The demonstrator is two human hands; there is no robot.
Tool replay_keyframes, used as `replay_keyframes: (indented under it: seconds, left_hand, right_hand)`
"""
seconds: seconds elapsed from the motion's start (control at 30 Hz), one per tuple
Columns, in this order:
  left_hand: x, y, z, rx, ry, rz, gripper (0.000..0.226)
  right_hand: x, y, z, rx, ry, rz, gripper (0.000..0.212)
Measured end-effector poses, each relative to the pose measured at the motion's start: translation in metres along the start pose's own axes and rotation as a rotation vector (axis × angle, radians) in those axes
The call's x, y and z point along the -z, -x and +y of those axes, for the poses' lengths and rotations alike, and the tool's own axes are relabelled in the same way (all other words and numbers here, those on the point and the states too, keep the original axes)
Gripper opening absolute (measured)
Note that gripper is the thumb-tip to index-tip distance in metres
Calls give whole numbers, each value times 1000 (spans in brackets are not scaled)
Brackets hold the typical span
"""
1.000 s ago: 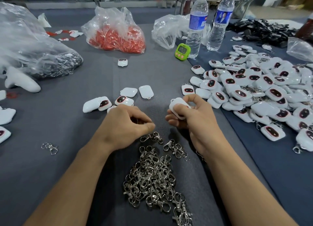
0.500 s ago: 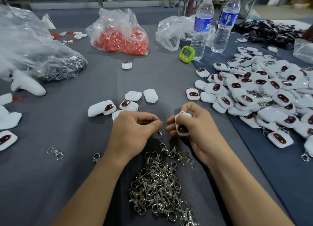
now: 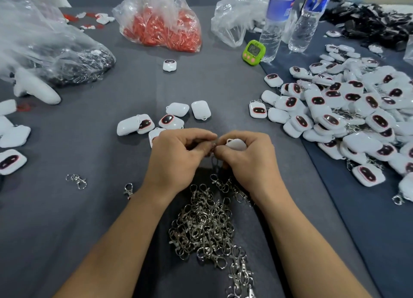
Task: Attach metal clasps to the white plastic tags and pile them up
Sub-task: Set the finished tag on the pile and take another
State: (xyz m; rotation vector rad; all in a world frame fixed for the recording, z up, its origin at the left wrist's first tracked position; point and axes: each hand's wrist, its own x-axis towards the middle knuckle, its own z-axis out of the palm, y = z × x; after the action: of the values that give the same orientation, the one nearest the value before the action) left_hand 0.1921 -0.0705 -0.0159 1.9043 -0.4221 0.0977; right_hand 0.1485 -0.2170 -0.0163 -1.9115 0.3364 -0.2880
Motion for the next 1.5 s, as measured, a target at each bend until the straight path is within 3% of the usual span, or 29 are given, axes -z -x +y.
replay_keyframes:
  seconds: [0.17,0.57,0.7,0.87,1.27,1.4,1.5]
  left_hand:
    - [0,0,0,74,27,-21,27]
    - [2,-5,1,114,111,-104,19]
    - [8,-5,2,95,112,-172,25]
    - [5,-2,4,111,106,-158,16]
    - [7,-4,8,254,295,-223,20]
    - [4,-4,7,251,257,-109,15]
    - [6,-3,2,84,-83,146,9]
  right_hand:
    - [-1,-4,-1,-83,-190,3,5]
    - [4,-6,0,-117,-286,-97,7]
    - [9,-5,1,-92,-315,-175,13]
    - [12,-6,2,-45,-319,-237,25]
    - [10,-2,-2,77,-252,-164,27]
    - [8,-2,0,41,-171,-124,13]
    - [6,-2,2,-3,-87,-118,36]
